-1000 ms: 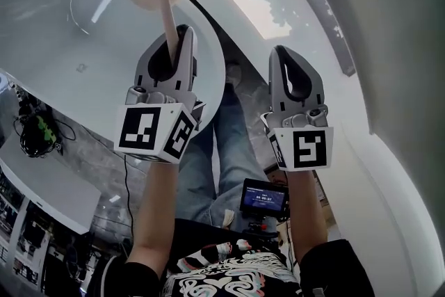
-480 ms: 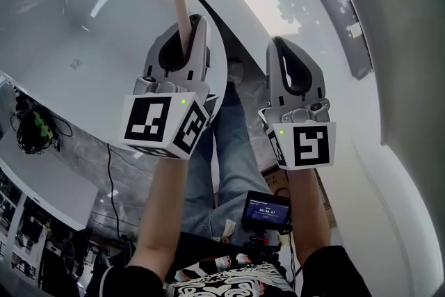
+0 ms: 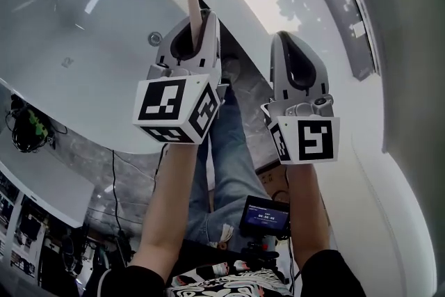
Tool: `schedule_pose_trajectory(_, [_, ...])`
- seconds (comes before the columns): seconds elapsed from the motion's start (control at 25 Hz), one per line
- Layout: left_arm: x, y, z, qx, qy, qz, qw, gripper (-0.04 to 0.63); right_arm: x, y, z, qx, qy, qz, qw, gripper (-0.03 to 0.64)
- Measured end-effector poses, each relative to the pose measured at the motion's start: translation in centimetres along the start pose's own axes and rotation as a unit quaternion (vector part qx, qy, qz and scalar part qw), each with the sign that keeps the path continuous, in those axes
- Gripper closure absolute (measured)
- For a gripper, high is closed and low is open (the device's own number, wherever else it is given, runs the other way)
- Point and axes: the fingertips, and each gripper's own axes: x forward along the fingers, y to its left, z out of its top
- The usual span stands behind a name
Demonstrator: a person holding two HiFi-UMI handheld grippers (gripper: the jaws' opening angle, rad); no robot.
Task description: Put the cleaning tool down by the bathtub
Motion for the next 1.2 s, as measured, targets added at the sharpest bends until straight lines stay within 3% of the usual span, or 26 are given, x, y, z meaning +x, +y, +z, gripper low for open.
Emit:
schedule_pose_trajectory(0.48, [4.4, 0.0, -2.0, -0.02, 0.008, 0.017, 0.9996, 0.561, 1.6, -1.0, -3.1, 0.012, 0.034, 0.001, 0.999, 0.591])
schedule_pose_trajectory(0.68, [6.7, -1.3, -2.7, -0.053, 0.011, 0.004, 0.9985, 0.561, 2.5, -2.0, -4.2, 0.011, 0.046, 0.0, 0.999, 0.591])
schedule_pose_trajectory(1.2, [10.5, -0.7, -5.0, -0.053, 0.043, 0.02, 0.9975, 0.561, 4.1, -4.4, -5.8, 0.015, 0.065, -0.019, 0.998, 0.591])
